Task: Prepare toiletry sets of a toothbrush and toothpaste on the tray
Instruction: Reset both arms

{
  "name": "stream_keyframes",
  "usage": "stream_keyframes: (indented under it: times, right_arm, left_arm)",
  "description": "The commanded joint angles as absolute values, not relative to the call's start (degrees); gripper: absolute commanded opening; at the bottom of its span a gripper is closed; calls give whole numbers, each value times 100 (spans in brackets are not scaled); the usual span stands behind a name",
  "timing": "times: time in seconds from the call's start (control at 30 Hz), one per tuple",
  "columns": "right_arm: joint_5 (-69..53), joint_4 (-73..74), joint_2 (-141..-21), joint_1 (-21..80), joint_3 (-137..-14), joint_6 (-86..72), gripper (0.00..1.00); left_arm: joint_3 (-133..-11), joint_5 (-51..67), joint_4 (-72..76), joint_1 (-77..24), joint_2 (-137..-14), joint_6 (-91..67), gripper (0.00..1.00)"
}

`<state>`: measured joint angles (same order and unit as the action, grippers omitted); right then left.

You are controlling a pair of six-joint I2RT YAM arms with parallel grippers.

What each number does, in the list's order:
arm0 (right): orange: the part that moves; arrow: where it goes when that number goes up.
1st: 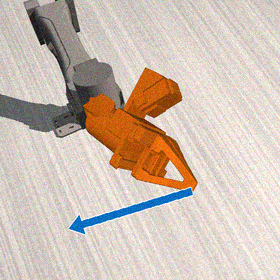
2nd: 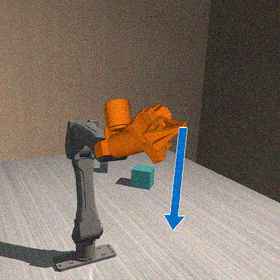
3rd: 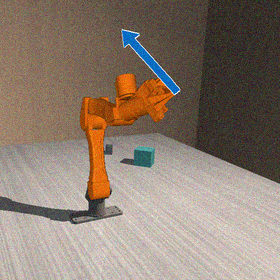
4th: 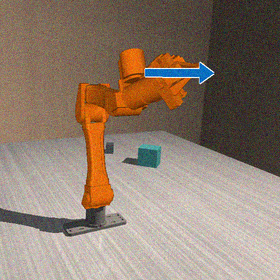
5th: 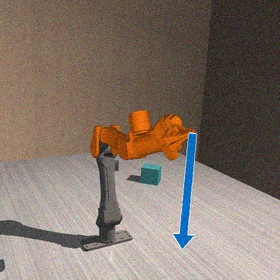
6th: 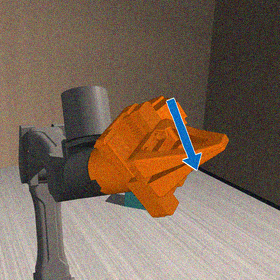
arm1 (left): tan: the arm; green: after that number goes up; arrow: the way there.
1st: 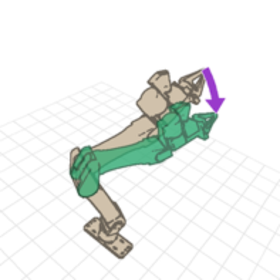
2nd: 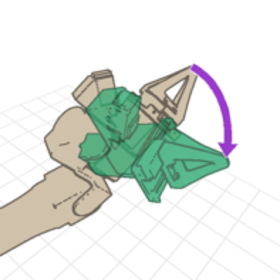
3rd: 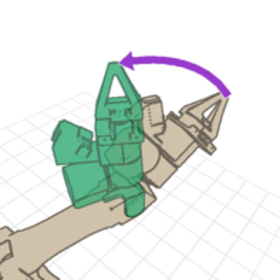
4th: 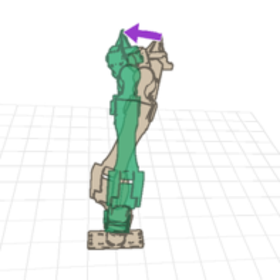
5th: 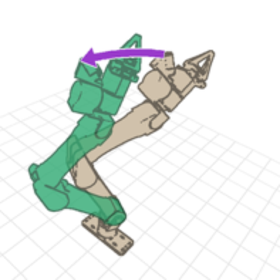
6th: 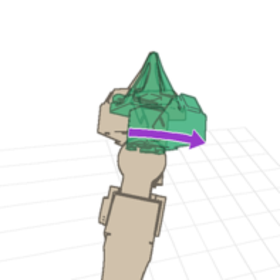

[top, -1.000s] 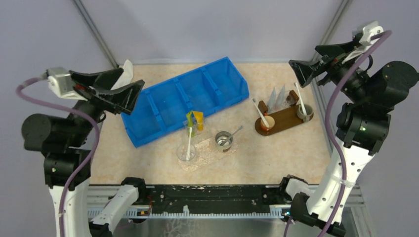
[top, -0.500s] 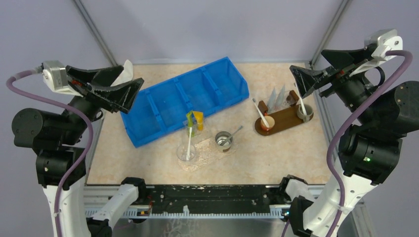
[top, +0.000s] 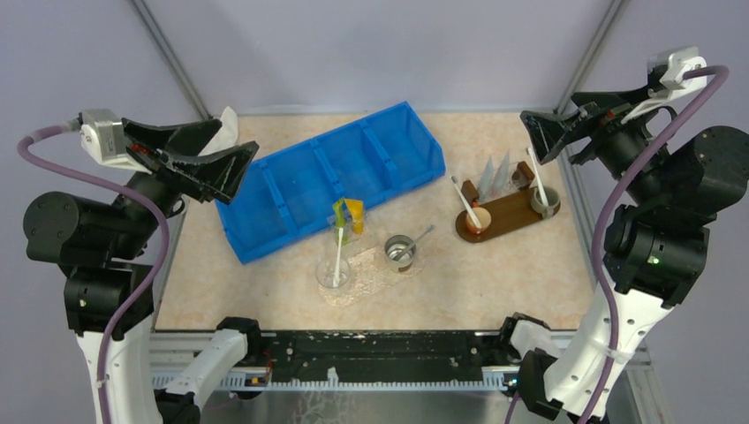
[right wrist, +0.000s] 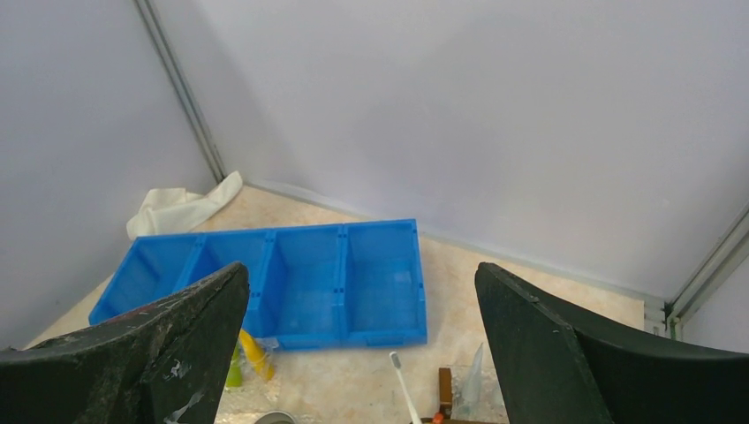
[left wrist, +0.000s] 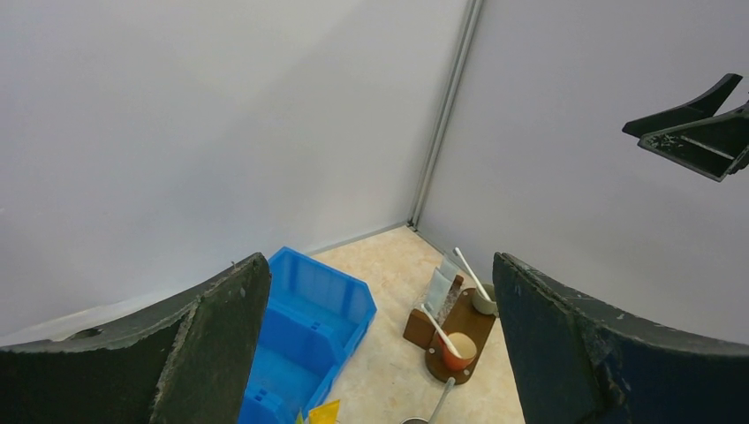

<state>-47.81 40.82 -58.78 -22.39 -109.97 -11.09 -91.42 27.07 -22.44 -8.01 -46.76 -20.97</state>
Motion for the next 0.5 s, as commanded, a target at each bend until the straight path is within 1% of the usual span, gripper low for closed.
stream_keyframes:
  times: [0.0,0.47]
  right_arm:
    - [-4680,3689,-5816,-2242,-10868,-1272,99]
    - [-4665,3575,-5751,-2250,-10721,-1196,99]
  left_arm:
    - [-9159,2685,-2302,-826,-4705,-1968,99]
    - [-9119,2644,-2347,-826,-4644,-1869,99]
